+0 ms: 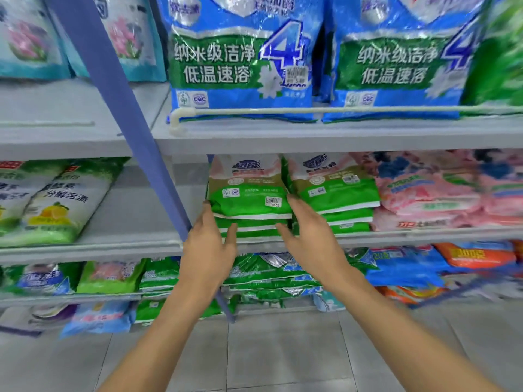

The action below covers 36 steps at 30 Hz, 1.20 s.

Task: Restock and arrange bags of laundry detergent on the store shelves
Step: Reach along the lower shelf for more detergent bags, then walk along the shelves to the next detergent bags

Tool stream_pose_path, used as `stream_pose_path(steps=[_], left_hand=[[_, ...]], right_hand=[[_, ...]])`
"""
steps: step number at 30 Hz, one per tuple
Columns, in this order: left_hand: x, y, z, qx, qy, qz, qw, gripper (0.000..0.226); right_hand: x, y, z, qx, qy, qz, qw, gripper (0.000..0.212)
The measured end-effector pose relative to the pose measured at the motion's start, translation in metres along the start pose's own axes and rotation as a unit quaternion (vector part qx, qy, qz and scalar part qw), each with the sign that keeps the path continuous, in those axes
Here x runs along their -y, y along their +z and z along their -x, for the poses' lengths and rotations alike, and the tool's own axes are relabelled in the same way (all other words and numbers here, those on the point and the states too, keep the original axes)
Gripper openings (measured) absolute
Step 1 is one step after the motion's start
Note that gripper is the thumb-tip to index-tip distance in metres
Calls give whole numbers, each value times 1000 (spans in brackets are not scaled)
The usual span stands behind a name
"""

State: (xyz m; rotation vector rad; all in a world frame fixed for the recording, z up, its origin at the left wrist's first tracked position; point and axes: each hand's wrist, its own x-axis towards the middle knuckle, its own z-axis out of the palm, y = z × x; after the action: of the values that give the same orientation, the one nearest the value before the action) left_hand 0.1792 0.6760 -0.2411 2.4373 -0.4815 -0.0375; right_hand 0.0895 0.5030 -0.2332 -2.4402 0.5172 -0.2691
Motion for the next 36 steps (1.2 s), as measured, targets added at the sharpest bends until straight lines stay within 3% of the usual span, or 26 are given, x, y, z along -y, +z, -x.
stream_pose_path(steps=[6,11,17,28,36], left_hand=[[-18,-26,44,67,43,-59,995,57],[-64,-26,73,94,109,-73,987,55],[-162,-4,110,102,231,-96,963,58],[-343,81,205,145,366,-69,917,51],[-458,154,253,192,451,-45,871,65]], right_hand=[[0,-51,49,26,10,93,995,66],[-23,-105,106,-26,79,109,991,68],[-72,-189,179,-72,155,104,980,68],[-173,-337,323,-199,272,102,936,52],[-249,-405,381,-253,342,92,900,45]])
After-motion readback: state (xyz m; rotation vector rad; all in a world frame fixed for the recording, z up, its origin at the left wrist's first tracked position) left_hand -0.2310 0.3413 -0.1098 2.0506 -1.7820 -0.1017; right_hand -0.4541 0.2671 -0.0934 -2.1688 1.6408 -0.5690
